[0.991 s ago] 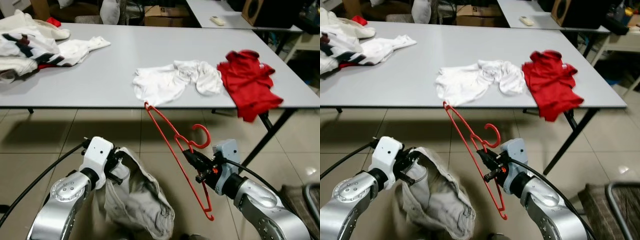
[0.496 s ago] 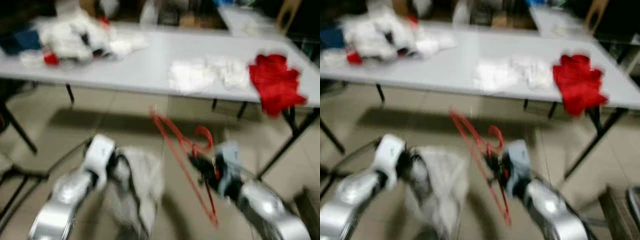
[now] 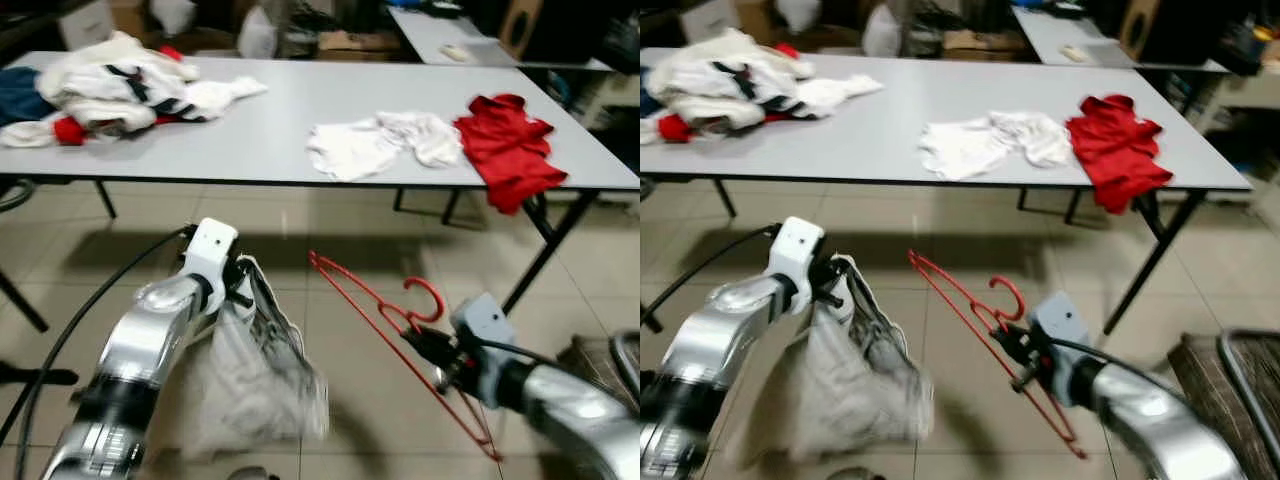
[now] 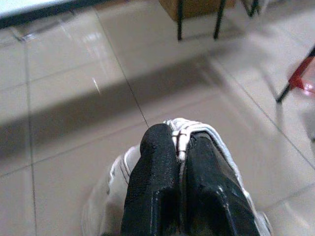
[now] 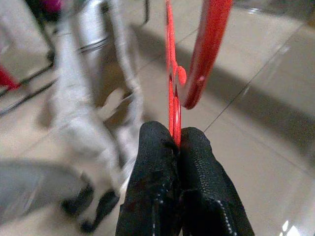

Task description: Hang hanger

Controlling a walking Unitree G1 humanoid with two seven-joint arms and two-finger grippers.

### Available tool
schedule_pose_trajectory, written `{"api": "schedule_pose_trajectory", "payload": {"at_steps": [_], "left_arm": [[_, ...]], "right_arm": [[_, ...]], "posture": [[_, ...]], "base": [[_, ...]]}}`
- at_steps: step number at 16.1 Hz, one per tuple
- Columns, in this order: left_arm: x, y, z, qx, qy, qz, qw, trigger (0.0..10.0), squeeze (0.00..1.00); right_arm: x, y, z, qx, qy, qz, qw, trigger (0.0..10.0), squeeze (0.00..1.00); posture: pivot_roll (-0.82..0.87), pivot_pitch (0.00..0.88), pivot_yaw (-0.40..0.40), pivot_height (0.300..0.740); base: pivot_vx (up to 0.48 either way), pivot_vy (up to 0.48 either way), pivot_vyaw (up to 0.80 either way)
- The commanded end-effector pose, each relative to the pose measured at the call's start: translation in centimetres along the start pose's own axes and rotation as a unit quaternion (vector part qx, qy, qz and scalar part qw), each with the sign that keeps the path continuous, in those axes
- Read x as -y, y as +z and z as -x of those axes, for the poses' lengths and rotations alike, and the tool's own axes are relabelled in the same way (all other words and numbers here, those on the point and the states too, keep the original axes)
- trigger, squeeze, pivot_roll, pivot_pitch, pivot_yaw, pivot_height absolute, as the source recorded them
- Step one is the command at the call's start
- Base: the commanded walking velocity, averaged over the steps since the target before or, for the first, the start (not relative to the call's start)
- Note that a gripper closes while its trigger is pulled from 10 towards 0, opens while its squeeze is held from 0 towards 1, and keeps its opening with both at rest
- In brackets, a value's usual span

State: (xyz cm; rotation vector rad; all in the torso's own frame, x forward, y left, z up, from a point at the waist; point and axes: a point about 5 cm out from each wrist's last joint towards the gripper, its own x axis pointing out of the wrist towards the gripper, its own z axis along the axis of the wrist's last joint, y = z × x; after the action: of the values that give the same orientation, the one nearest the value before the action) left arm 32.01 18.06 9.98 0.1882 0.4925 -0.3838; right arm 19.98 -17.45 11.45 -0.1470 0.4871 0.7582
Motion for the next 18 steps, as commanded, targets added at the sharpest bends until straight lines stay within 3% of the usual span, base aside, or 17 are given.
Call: {"api": "schedule_pose_trajectory", "payload": {"at_steps": [1, 6, 12, 14, 18], "left_arm": [[0.1, 1.9, -0.1, 0.030, -0.009, -0.018, 0.999, 0.0, 0.00], [-1.3, 3.4, -0.6, 0.027, -0.001, -0.036, 0.999, 0.0, 0.00], [-2.3, 5.8, -1.2, 0.055, 0.009, -0.038, 0.998, 0.0, 0.00], [-2.4, 6.3, -0.9, 0.066, 0.006, -0.036, 0.997, 0.0, 0.00], [-2.8, 6.8, 0.1, 0.082, 0.002, -0.039, 0.996, 0.0, 0.00]], "right_arm": [[0.0, 0.9, 0.4, 0.009, 0.008, 0.002, 1.000, 10.0, 0.00], [-0.6, 0.5, 1.7, -0.002, 0.010, -0.012, 1.000, 10.0, 0.00], [-2.1, 1.3, 2.3, -0.001, 0.030, -0.004, 1.000, 10.0, 0.00], [-2.0, 1.0, 1.7, -0.010, 0.025, -0.009, 1.000, 10.0, 0.00], [-2.0, 0.8, -1.2, -0.009, 0.012, -0.032, 0.999, 10.0, 0.00]], "posture": [[-0.09, 0.000, 0.042, 0.740], [-0.08, 0.000, 0.090, 0.740], [-0.09, 0.000, 0.123, 0.740], [-0.09, 0.000, 0.120, 0.740], [-0.05, 0.000, 0.088, 0.740]], "base": [[0.000, 0.000, 0.00], [0.000, 0.000, 0.00], [0.000, 0.000, 0.00], [0.000, 0.000, 0.00], [0.000, 0.000, 0.00]]}}
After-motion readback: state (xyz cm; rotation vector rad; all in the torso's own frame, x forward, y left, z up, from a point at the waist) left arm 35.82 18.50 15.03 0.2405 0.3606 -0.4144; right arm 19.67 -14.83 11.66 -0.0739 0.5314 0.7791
